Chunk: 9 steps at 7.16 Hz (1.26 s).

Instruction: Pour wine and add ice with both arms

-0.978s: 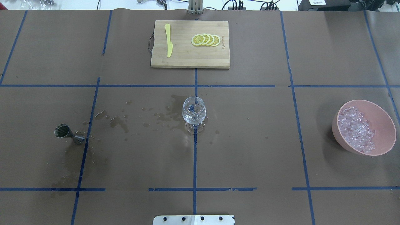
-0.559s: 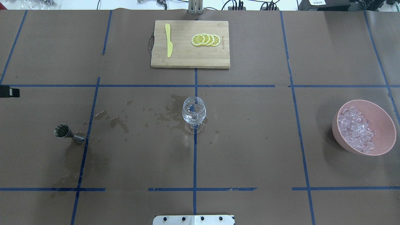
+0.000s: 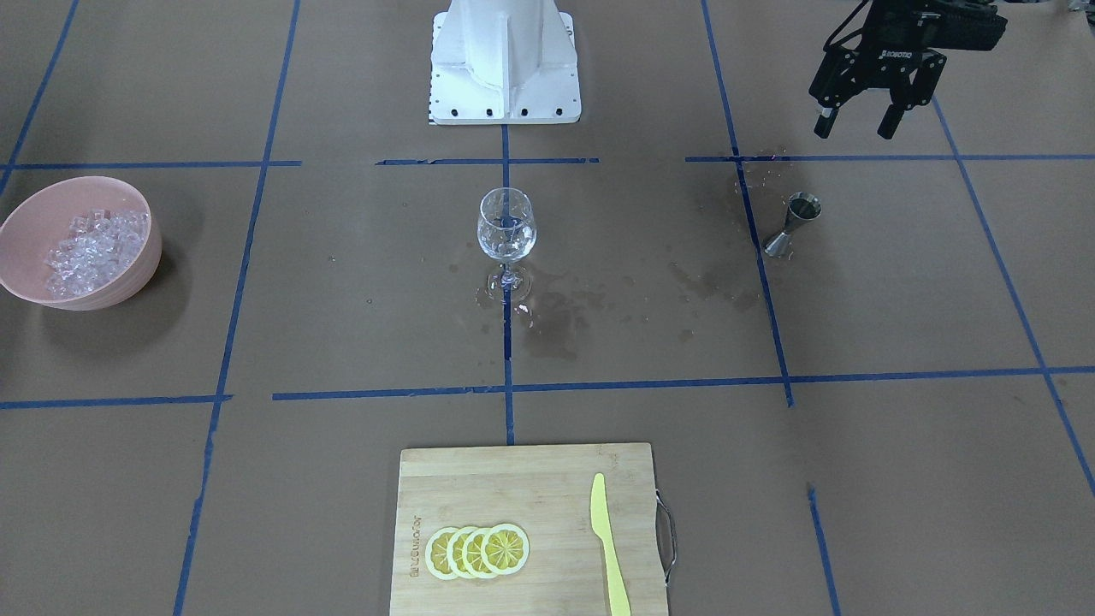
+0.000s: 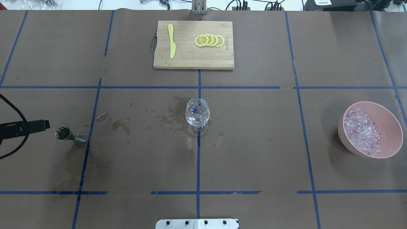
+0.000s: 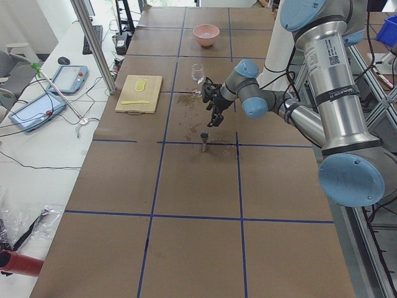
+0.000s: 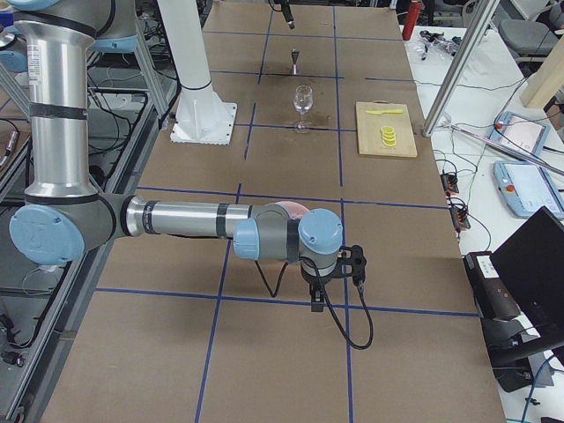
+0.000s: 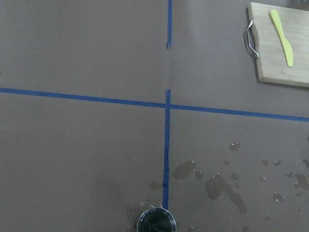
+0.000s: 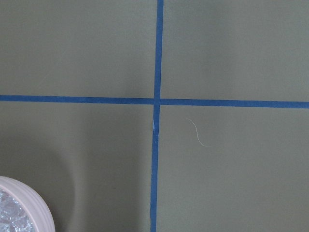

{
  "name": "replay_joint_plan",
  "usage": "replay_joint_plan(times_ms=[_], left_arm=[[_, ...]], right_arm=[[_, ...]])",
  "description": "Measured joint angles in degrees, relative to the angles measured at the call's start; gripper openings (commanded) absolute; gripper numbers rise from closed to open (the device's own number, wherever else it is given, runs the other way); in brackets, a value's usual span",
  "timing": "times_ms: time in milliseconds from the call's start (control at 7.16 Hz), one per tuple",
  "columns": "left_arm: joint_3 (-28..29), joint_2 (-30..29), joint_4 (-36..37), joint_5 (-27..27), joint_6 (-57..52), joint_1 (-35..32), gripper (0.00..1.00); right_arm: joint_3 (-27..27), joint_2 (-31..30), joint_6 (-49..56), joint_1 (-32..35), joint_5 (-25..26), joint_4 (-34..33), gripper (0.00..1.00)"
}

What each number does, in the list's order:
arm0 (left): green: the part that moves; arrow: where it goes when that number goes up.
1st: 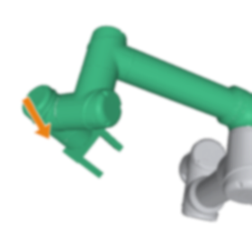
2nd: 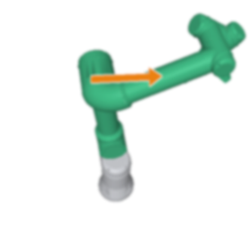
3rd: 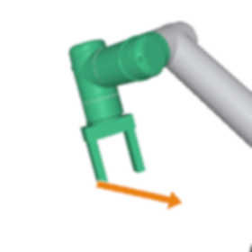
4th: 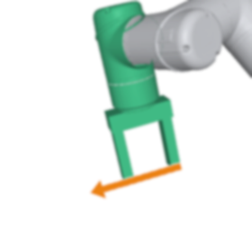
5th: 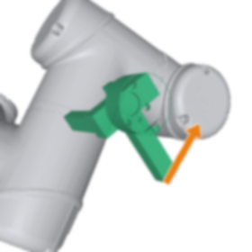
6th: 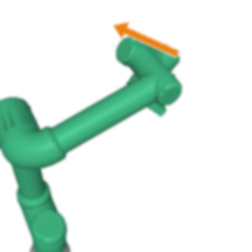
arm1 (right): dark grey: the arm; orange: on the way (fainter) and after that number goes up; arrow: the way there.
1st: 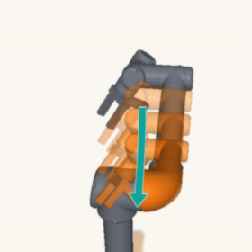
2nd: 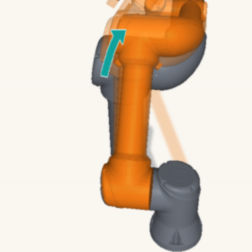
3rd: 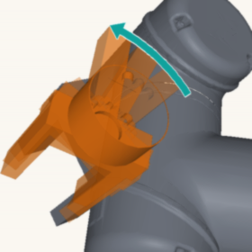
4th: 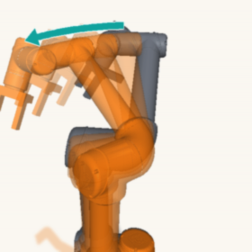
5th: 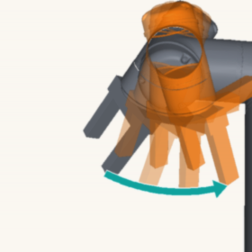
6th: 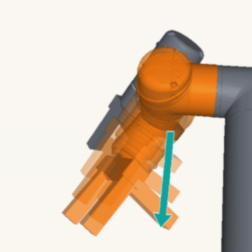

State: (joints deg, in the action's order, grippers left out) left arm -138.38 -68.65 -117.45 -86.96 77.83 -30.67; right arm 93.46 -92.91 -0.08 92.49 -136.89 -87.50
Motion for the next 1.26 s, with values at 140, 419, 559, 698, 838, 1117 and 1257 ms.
replay_joint_plan(times_ms=[140, 419, 559, 698, 838, 1117, 1257], left_arm=[[-0.3, 1.9, 0.1, 8.0, 6.0, 7.0, 1.0], [-0.4, 5.0, 3.2, 22.3, 16.7, 18.6, 1.0], [-0.4, 5.5, 6.2, 28.5, 21.2, 23.7, 1.0], [-0.4, 5.6, 8.6, 33.5, 24.0, 27.9, 1.0], [-0.2, 5.4, 10.4, 37.5, 25.1, 30.7, 1.0], [2.3, 3.8, 12.6, 44.3, 25.6, 33.4, 1.0], [5.7, 1.7, 13.0, 47.1, 25.9, 33.9, 1.0]], right_arm=[[0.1, 0.0, -1.9, 0.0, -0.1, 0.2, 1.0], [0.3, 0.3, -4.4, -0.1, -0.4, 0.3, 1.0], [0.3, 0.5, -4.8, -0.3, -0.4, 0.4, 1.0], [0.4, 0.6, -5.1, -0.4, -0.4, 0.4, 1.0], [0.5, 0.6, -5.3, -0.4, -0.4, 0.4, 1.0], [2.6, 0.7, -7.0, -1.0, -0.5, 0.2, 1.0], [4.9, 0.8, -9.7, -1.9, -0.5, 0.0, 1.0]])
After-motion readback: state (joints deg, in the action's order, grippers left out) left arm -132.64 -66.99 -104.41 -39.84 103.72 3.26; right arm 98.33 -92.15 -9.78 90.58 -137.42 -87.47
